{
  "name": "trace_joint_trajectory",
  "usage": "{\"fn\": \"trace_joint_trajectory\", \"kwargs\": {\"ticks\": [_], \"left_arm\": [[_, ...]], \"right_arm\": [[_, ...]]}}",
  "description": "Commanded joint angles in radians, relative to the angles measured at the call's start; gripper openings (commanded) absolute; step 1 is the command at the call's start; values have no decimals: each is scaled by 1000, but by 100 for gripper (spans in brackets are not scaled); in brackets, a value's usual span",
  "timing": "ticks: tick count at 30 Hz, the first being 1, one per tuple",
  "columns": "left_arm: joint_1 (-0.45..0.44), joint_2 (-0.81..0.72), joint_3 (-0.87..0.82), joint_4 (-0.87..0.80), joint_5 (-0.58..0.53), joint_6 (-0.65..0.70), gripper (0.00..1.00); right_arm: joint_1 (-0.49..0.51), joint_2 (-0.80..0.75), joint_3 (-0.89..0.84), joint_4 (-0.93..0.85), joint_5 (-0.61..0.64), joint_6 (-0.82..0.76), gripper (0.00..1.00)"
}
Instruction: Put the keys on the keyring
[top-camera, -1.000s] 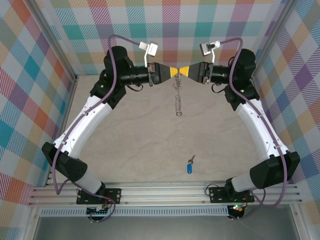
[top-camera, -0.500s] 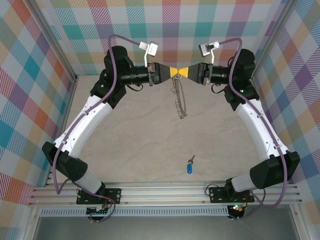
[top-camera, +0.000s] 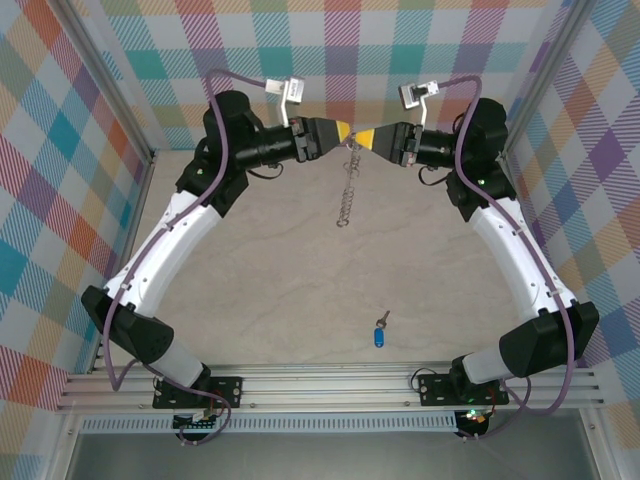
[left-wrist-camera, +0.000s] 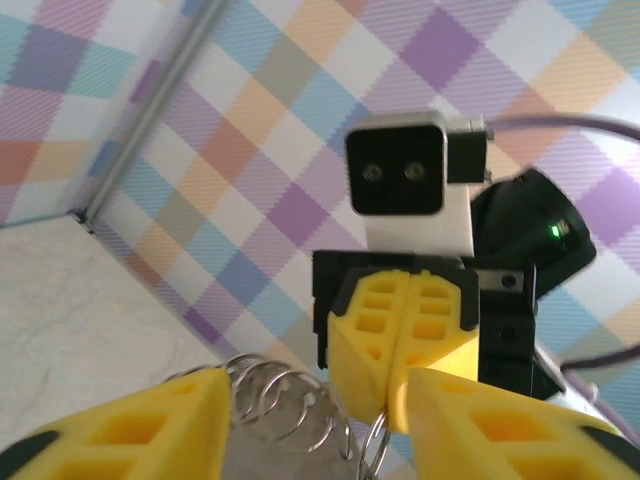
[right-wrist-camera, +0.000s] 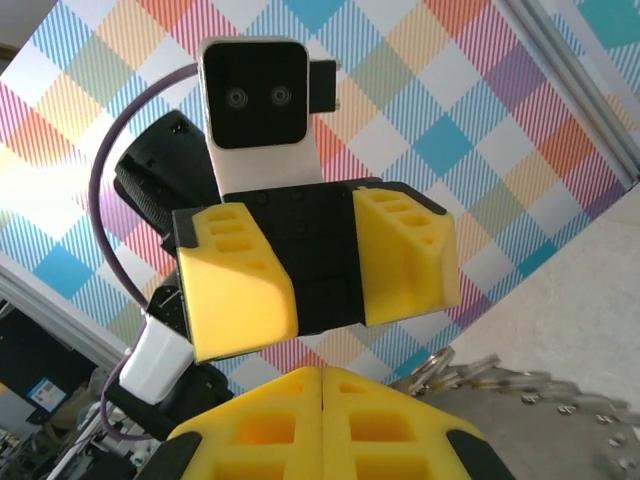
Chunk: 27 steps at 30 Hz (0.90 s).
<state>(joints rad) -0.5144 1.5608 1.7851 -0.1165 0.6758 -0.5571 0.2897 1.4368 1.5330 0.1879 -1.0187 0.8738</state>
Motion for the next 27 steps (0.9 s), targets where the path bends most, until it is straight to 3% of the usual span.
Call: {"fn": "trace_joint_trajectory", "kwargs": {"ticks": [1,5,11,27], "left_arm": [[26,-75,-52,102,-82,-74,55],[30,-86,-101,185,-61,-159,55],[29,-68,-132,304,-15,-264,46],[-29,17,-62,418,15,-333,37]], "right_arm": [[6,-1,39,71,55,-15,0],[6,7,63,106,91,0,0],[6,35,106,185,123,48,0],[5,68,138,321,152,140,0]]}}
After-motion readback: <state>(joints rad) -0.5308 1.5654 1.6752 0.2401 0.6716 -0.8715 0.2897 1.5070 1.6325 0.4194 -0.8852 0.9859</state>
